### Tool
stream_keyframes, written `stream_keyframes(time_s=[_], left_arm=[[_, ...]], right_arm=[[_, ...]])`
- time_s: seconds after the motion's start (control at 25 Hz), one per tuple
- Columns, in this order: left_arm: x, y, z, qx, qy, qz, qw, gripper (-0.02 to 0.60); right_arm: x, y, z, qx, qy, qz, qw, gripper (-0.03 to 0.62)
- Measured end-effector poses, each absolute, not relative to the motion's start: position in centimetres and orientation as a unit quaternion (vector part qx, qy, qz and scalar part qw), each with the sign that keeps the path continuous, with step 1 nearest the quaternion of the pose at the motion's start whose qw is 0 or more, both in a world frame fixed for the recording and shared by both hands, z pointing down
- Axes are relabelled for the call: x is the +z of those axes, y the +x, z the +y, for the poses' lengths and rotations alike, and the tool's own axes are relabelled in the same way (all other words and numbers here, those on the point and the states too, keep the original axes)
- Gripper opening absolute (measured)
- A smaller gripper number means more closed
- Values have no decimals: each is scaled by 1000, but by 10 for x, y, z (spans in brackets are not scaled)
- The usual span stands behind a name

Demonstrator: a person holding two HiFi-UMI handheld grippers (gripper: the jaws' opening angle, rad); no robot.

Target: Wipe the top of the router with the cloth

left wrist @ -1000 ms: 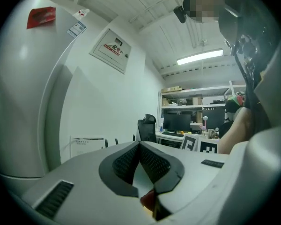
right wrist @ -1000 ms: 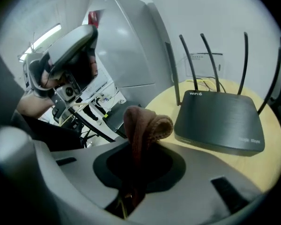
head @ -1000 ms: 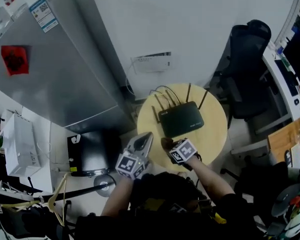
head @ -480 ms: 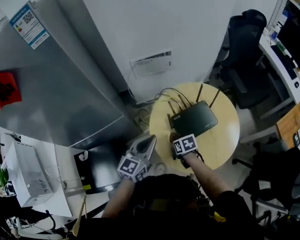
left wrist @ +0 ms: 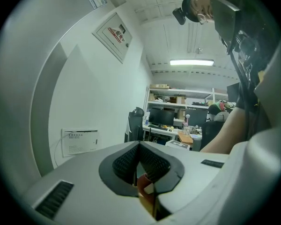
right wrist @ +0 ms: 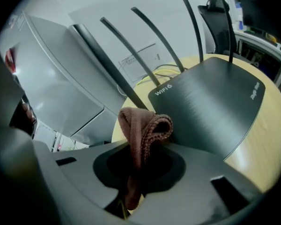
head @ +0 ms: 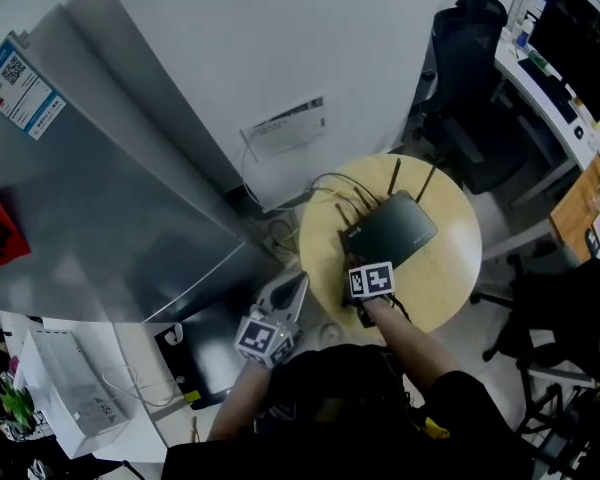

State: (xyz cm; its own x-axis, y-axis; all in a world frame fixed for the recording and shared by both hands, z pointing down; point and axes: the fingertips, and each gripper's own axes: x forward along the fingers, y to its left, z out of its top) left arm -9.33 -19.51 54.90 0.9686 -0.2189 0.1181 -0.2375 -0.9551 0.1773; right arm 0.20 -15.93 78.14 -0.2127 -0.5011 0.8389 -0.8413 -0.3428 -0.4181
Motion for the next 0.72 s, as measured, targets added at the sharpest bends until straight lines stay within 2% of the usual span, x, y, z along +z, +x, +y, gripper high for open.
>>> stream_keyframes(time_s=[0.44,0.72], left_arm=[[556,-105,-205,59,988,-104,101,-3],[538,-91,-201,31,992,-77,94,-3]], right_arm=[[791,15,-157,631,641,-436,22,57],[794,17,-147,655,638,-404,1,58]])
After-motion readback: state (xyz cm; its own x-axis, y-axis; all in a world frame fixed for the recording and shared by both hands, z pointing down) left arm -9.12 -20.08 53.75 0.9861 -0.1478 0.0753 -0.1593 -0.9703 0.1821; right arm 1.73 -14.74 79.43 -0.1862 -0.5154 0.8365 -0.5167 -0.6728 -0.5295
